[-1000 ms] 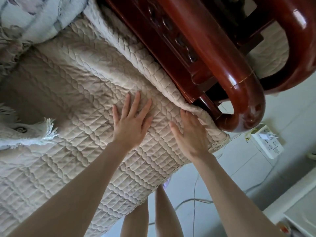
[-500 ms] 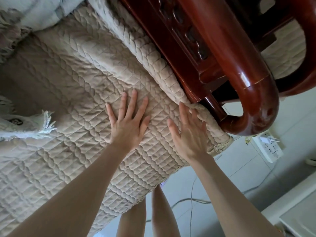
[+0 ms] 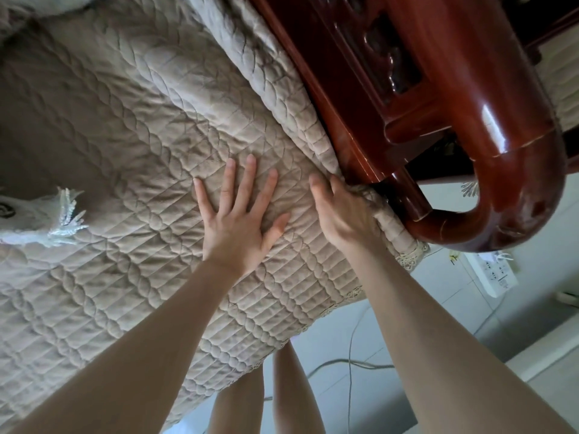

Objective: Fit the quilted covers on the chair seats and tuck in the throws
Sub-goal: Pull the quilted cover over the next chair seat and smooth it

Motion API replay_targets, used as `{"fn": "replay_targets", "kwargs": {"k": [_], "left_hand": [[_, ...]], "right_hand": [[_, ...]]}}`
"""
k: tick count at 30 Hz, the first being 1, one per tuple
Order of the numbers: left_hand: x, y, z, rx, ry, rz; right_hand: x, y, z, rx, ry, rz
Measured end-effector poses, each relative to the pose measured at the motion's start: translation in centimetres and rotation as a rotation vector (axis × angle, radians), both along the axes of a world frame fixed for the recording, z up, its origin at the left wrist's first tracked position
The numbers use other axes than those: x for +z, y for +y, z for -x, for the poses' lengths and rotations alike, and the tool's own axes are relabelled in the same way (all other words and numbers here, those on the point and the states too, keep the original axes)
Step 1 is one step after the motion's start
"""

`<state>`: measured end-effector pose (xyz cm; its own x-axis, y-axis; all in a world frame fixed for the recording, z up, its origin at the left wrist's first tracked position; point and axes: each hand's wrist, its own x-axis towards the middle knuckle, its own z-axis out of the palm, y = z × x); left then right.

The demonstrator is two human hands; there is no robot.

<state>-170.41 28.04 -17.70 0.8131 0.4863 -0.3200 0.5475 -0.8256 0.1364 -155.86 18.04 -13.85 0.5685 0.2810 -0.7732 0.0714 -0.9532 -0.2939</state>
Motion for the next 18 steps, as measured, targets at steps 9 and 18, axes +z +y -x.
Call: {"fn": "replay_targets", "kwargs": {"k": [9, 18], "left_hand": [[1.7, 1.3, 1.4, 0.025, -0.092, 0.032], [0.8, 2.5, 1.6, 0.068, 0.051, 0.032]], "right_hand": [[2.5, -0.8, 3.8, 0.256, -0.316, -0.264], [0.2, 2.7, 1.6, 0.234, -0.086, -0.076]]}}
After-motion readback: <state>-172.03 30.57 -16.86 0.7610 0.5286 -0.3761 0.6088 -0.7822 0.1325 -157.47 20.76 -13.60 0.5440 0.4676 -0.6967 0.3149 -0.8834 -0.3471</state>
